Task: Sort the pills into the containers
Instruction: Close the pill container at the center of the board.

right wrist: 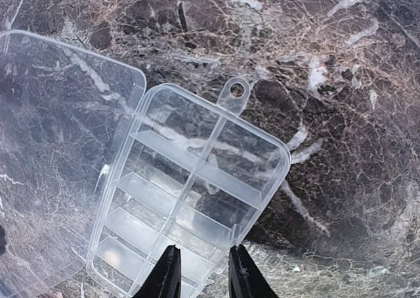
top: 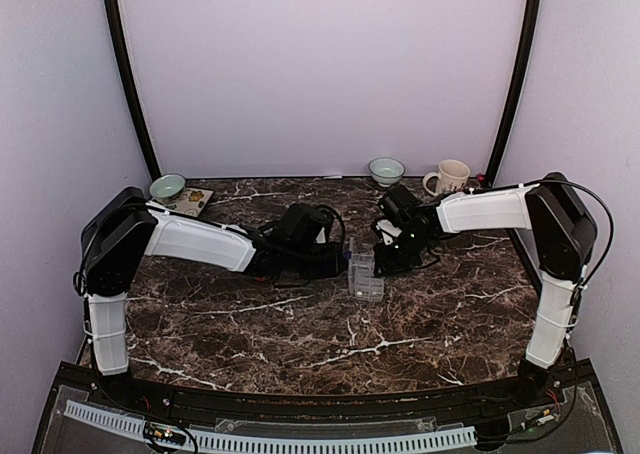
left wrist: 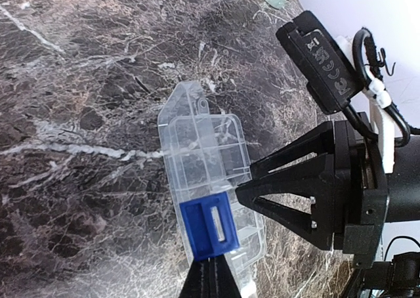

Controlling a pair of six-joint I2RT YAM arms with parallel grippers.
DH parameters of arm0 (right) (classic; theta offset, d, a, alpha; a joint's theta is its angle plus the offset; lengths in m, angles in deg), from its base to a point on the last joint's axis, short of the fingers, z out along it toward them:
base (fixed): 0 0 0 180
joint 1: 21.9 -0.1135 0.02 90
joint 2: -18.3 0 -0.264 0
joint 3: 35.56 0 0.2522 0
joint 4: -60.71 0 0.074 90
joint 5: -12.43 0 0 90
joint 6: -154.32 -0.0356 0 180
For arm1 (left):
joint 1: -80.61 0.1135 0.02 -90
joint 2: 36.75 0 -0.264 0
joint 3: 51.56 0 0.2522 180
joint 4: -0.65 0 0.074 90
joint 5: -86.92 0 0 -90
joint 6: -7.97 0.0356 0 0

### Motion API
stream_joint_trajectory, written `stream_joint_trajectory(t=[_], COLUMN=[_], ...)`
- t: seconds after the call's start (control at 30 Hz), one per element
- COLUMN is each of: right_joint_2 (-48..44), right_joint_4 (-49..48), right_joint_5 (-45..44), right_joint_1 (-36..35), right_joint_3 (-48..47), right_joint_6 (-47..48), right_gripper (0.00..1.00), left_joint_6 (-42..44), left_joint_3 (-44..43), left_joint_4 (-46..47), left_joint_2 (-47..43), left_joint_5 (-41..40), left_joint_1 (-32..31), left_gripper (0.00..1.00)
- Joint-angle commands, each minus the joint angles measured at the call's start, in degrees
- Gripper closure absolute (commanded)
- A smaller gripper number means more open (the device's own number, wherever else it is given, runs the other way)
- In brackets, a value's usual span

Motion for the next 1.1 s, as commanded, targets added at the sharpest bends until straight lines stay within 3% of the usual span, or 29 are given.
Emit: stream_joint_trajectory(t=[0.0,0.37,0.67,1.07], right_joint_2=[1.6,0.5,-0.8,-1.8], right_joint_4=[-0.2,-1.2,-2.5,-3.1], right_joint_5=[1.1,1.7,2.3,2.5], right_joint_1=[0.3,0.6,1.2,2.0], right_joint_3=[-0.1,0.7,1.8,2.2], right_joint_6=[0.2,0.1,-0.5,-1.2], right_gripper=[0.76,0.72,0.58,0.56], left_joint_6=[0.9,1.2,1.8,2.6], left_joint_3=[-2.3,-6.4,-8.6,-11.0], left_joint_4=[1.1,0.0,-1.6,-3.6], left_joint_2=[1.4,4.1,5.5,6.8], left_joint_5=[2.7,4.9,5.4,6.3], left_joint_1=[0.2,0.0,-0.3,-0.5], left_gripper=[0.99,1.00,0.99,0.99])
